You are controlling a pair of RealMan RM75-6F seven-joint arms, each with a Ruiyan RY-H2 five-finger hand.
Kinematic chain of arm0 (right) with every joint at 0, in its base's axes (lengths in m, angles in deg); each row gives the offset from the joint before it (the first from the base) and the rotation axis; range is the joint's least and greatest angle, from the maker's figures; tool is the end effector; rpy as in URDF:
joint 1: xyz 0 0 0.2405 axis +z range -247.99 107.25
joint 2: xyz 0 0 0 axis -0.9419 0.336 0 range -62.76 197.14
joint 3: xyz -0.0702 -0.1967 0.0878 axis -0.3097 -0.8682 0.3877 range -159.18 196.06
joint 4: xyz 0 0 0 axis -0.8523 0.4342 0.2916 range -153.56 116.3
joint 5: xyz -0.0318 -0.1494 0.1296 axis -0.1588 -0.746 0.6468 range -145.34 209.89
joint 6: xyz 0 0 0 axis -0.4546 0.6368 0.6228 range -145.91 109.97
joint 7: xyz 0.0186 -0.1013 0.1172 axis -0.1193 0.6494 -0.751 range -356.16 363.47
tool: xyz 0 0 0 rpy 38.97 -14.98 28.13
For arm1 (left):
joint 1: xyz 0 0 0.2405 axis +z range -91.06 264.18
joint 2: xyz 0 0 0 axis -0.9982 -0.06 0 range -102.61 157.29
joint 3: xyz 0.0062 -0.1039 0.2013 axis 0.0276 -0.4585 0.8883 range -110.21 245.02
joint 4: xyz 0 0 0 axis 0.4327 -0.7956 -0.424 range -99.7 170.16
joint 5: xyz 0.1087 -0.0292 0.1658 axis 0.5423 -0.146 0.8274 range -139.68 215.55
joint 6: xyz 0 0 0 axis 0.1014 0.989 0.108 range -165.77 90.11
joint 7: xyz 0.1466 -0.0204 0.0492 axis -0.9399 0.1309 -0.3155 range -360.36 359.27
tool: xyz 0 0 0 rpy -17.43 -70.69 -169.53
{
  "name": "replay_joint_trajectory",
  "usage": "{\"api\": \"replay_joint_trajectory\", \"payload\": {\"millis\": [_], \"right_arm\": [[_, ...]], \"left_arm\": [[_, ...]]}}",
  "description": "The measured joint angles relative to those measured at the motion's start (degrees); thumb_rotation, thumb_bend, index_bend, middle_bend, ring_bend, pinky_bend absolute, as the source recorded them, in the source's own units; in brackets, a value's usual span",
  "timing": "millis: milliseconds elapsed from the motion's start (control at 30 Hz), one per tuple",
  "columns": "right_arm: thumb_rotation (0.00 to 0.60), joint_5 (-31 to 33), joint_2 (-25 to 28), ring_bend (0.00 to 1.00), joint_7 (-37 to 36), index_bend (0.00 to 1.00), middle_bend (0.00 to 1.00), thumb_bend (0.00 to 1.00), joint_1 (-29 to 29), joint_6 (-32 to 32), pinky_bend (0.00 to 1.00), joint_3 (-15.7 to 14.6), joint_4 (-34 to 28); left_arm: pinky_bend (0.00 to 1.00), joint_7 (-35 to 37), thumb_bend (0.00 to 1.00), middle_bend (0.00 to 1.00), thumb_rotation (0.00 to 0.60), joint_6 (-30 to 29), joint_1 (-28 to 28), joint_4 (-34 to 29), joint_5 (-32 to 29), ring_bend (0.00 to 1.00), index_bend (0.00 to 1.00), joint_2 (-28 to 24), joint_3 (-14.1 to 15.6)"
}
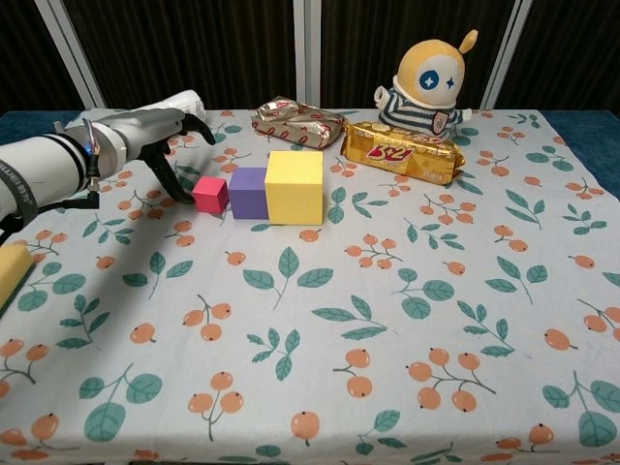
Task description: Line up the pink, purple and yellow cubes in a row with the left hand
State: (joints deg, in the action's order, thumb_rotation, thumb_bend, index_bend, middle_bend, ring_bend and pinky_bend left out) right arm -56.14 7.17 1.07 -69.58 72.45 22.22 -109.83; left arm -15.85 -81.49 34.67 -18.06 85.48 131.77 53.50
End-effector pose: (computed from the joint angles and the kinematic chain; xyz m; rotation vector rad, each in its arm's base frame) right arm -0.2883 -0.1727 0.1905 1.3380 -0.8093 0.9111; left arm -0.1542 0.4023 -0.0539 -1.6749 -1.1400 -0.7653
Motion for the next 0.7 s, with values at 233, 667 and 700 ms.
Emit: {"api": "replay_joint_trajectory", "payload": {"millis": [233,667,700], "right_arm": [[0.600,0.06,0.11,0.11,-0.02,0.01,0.16,0.10,-0.02,0.04,0.23,0.09,0.03],[0.600,0.22,0.21,0.11,0.23,0.01,0.16,0.10,-0.19,0.11,0.23,0.10,-0.17],[0.600,0.23,0.23,0.11,0.27,0.01,0.16,0.10,-0.22,0.14,0.23,0.10,-0.19]], "left_arm": [[0.25,-0.96,0.16,0.14,0.600,0.56,0.15,-0.51,-0.19,0.12,0.25,-0.36,-0.44],[0.25,-1.27,0.16,0.14,0.600,1.83,-0.48,2.25,-0.44,0.12,0.25,0.99,-1.82],[0.25,-1.10,0.16,0.14,0.600,1.94,-0.60,2.37,-0.29,0.12,0.25,1.17,-1.97]]}}
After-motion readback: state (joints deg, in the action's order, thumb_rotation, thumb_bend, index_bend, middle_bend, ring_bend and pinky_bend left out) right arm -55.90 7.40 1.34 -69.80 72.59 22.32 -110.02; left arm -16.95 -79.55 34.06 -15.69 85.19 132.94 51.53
